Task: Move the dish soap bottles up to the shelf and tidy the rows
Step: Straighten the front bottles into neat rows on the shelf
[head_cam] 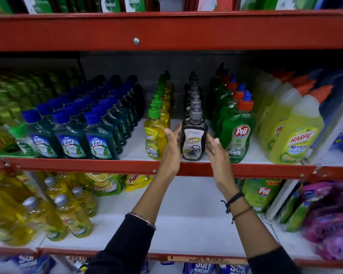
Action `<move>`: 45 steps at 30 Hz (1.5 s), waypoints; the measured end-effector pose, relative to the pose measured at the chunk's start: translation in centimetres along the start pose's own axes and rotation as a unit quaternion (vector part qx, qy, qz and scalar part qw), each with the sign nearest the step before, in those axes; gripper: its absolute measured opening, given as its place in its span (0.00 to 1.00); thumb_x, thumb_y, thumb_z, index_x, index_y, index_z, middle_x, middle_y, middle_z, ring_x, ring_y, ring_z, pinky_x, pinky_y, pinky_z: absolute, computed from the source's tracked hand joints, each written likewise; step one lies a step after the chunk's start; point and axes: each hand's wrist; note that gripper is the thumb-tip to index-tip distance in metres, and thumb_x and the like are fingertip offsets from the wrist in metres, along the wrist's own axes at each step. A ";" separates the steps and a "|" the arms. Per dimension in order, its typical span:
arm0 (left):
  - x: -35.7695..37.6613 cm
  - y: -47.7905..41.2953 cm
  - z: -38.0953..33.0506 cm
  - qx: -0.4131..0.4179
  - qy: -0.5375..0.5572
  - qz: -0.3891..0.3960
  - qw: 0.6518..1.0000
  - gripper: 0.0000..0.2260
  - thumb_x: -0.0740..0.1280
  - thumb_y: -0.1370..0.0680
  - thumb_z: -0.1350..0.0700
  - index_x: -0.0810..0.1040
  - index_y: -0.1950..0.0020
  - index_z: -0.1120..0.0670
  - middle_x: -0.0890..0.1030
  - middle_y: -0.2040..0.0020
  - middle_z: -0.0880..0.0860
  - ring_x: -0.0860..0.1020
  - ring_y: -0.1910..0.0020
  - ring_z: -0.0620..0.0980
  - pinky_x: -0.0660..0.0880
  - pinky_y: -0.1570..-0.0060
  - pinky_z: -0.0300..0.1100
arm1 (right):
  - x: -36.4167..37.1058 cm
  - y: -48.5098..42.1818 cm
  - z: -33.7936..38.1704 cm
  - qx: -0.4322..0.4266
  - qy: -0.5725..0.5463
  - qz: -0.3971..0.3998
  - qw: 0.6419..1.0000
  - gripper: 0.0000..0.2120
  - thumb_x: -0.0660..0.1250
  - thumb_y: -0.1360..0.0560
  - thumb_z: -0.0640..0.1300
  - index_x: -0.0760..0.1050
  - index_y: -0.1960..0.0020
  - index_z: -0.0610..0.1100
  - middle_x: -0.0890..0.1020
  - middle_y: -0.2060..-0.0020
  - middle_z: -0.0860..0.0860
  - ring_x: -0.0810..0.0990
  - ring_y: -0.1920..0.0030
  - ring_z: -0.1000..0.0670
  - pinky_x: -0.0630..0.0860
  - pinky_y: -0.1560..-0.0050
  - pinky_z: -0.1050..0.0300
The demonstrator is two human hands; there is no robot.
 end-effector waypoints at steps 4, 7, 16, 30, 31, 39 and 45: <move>0.0 0.2 -0.1 0.000 -0.010 0.001 1.000 0.51 0.39 0.42 0.18 0.62 0.25 0.43 0.70 0.27 0.53 0.67 0.28 0.52 0.63 0.29 0.59 | 0.1 0.1 0.3 0.009 -0.008 -0.022 1.000 0.22 0.50 0.19 0.55 0.66 0.29 0.48 0.70 0.28 0.50 0.68 0.30 0.55 0.61 0.26 0.52; 0.1 0.4 -0.2 0.012 -0.015 0.000 1.000 0.57 0.41 0.48 0.15 0.63 0.26 0.43 0.69 0.27 0.52 0.66 0.28 0.51 0.63 0.28 0.57 | 0.1 0.2 0.6 0.006 -0.045 -0.034 0.998 0.20 0.48 0.18 0.52 0.67 0.31 0.48 0.70 0.29 0.50 0.68 0.30 0.54 0.62 0.28 0.56; 0.4 0.8 0.1 0.025 -0.010 -0.018 0.999 0.49 0.40 0.38 0.19 0.63 0.26 0.44 0.68 0.26 0.51 0.66 0.27 0.49 0.62 0.27 0.52 | 0.0 0.4 0.8 -0.007 -0.048 -0.035 0.998 0.19 0.47 0.18 0.50 0.69 0.34 0.46 0.74 0.37 0.52 0.71 0.34 0.54 0.71 0.39 0.70; -7.9 -0.1 1.3 0.108 -0.069 -0.193 0.973 0.35 0.46 0.26 0.29 0.60 0.26 0.48 0.64 0.27 0.48 0.64 0.29 0.46 0.63 0.29 0.52 | 8.4 3.4 1.1 -0.033 -0.011 0.017 0.999 0.40 0.51 0.38 0.81 0.68 0.35 0.57 0.73 0.33 0.53 0.71 0.31 0.55 0.64 0.29 0.56; -8.5 -0.4 1.3 0.095 -0.072 -0.171 0.978 0.36 0.46 0.27 0.27 0.57 0.24 0.46 0.61 0.25 0.49 0.63 0.27 0.47 0.62 0.28 0.57 | 9.2 3.1 1.1 -0.007 -0.009 0.025 1.000 0.45 0.50 0.40 0.82 0.65 0.32 0.56 0.71 0.30 0.53 0.68 0.30 0.55 0.62 0.28 0.55; -9.6 0.5 0.3 0.085 -0.084 -0.022 0.993 0.20 0.44 0.21 0.34 0.67 0.35 0.36 0.72 0.34 0.42 0.69 0.32 0.41 0.66 0.32 0.47 | 11.0 1.7 0.5 0.072 -0.013 -0.010 0.997 0.52 0.43 0.41 0.83 0.68 0.30 0.50 0.68 0.27 0.49 0.64 0.27 0.52 0.57 0.26 0.50; -10.0 0.7 -0.4 0.078 -0.088 0.008 0.993 0.18 0.44 0.24 0.35 0.68 0.42 0.34 0.73 0.42 0.36 0.70 0.39 0.31 0.68 0.38 0.42 | 10.8 1.0 1.3 0.086 -0.028 0.004 0.996 0.56 0.44 0.42 0.83 0.64 0.28 0.47 0.67 0.27 0.49 0.63 0.27 0.50 0.57 0.27 0.53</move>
Point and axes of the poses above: each hand's wrist, its own y-axis away from the middle knuckle, its own x-axis out of the palm, z = x × y
